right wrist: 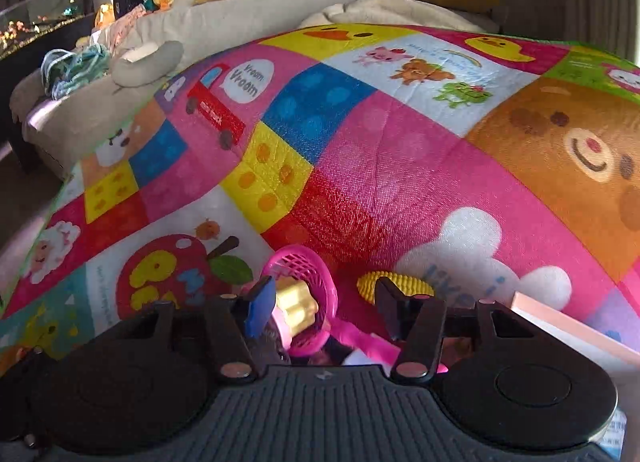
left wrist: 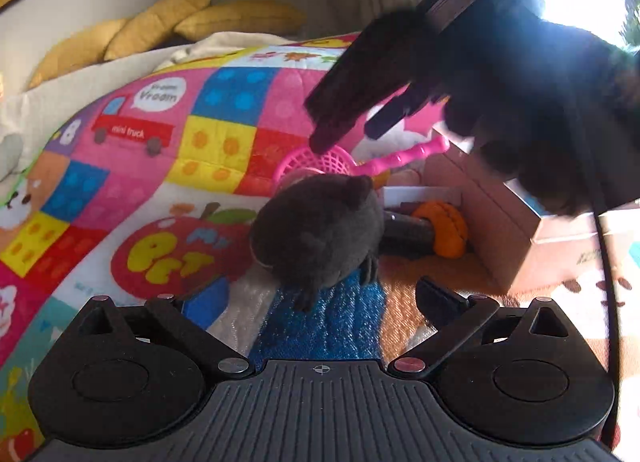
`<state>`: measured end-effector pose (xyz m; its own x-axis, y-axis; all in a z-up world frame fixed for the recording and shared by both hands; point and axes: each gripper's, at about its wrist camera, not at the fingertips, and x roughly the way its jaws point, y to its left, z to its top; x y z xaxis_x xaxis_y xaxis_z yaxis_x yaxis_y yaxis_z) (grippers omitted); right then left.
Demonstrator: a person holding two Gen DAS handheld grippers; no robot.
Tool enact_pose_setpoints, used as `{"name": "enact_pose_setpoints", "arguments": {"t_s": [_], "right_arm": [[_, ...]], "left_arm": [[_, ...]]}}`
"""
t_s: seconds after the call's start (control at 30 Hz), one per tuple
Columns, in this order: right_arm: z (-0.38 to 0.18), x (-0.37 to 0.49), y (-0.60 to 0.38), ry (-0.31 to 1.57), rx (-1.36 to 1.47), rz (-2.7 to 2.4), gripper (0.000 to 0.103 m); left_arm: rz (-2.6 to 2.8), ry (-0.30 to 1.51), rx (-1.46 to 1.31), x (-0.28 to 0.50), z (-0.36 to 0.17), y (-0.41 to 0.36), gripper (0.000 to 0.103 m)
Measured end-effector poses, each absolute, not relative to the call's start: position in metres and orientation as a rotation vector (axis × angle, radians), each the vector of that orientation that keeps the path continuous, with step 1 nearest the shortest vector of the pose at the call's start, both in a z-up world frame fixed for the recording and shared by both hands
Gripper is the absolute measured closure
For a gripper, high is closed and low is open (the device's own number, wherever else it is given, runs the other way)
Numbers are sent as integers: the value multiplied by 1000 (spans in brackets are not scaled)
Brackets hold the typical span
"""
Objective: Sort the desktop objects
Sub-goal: 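Grasp the pink mesh scoop with the right tool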
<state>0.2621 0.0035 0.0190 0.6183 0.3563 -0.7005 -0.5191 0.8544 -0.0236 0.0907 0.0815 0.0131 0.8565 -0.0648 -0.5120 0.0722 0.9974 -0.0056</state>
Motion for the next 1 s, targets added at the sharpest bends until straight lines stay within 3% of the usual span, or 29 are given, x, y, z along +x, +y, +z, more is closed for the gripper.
{"name": "enact_pose_setpoints", "arguments": {"t_s": [0.03,0.1,0.13,0.23,0.47,0.57,0.73,1.0], "right_arm": [[12,268,13,750,-262,480,54],[-1,280,22,781,-275,454,75],[-4,283,22,799,-260,451,95],[0,273,12,806,-231,467,96],[73,189,-56,563,-189,453,98],[86,146,-98,577,-147,498,97],[62,88,-156,692,-134,454,97],[5,69,-191,812,42,433,97]], "left_arm": [[-69,543,-2,92,13,84,1],[-70,547,-29,92,13,88,1],[-72,544,-40,91,13,89,1],[-80,533,-43,89,13,89,1],[-126,526,-16,76,19,79,1],[-174,525,-19,61,25,74,0],[-262,544,2,34,34,51,0],[-478,551,157,2,37,-27,0]]}}
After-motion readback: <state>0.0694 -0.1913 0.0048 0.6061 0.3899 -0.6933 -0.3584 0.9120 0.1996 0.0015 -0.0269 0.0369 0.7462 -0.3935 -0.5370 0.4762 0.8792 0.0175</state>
